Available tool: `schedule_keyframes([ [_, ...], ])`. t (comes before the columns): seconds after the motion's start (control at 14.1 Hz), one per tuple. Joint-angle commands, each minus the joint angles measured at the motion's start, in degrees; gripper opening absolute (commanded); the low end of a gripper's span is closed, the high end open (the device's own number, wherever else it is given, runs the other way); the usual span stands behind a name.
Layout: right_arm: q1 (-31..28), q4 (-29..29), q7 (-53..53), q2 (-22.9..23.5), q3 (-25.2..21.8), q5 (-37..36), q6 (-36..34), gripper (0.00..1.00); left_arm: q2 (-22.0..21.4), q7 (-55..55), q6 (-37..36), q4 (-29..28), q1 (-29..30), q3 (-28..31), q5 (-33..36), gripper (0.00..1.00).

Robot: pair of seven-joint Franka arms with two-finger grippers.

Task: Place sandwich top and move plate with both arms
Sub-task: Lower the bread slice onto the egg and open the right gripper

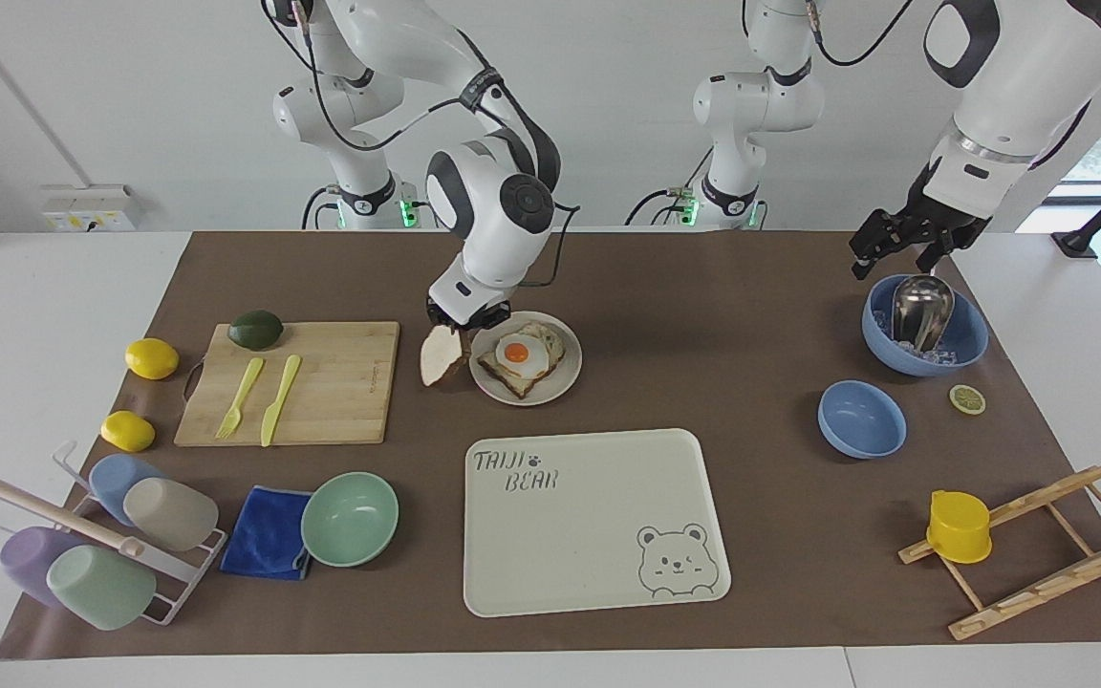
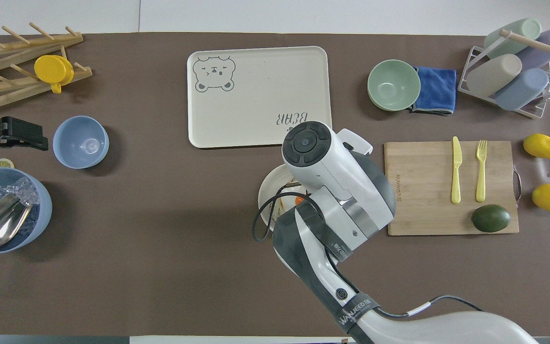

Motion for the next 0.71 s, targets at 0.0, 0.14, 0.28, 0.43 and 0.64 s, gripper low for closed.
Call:
schedule_keyframes([
  [0.0, 1.7, 1.8, 4.9, 1.7, -0.1, 2.2, 1.3, 0.00, -1.7, 0.2, -0.6, -1.7, 1.5, -0.4, 0.3, 1.00],
  [0.14, 2.1, 2.0, 9.0, 2.0, -0.1, 4.6, 3.8, 0.00, -1.7, 0.2, -0.7, -1.7, 1.8, -0.4, 0.3, 1.00],
  [0.28, 2.2, 2.2, 9.7, 2.3, -0.1, 6.6, 5.6, 0.00, -1.7, 0.2, -0.7, -1.7, 1.9, -0.4, 0.3, 1.00],
  [0.43, 3.6, 4.3, 9.7, 2.6, -0.1, 6.6, 3.4, 0.00, -1.7, 0.1, -0.7, -1.8, 1.8, -0.4, 0.3, 1.00],
  [0.64, 4.2, 6.6, 10.9, 3.7, -0.1, 6.9, 3.1, 0.00, -2.3, 0.2, -0.3, -3.0, 1.8, -0.4, 0.3, 1.00],
])
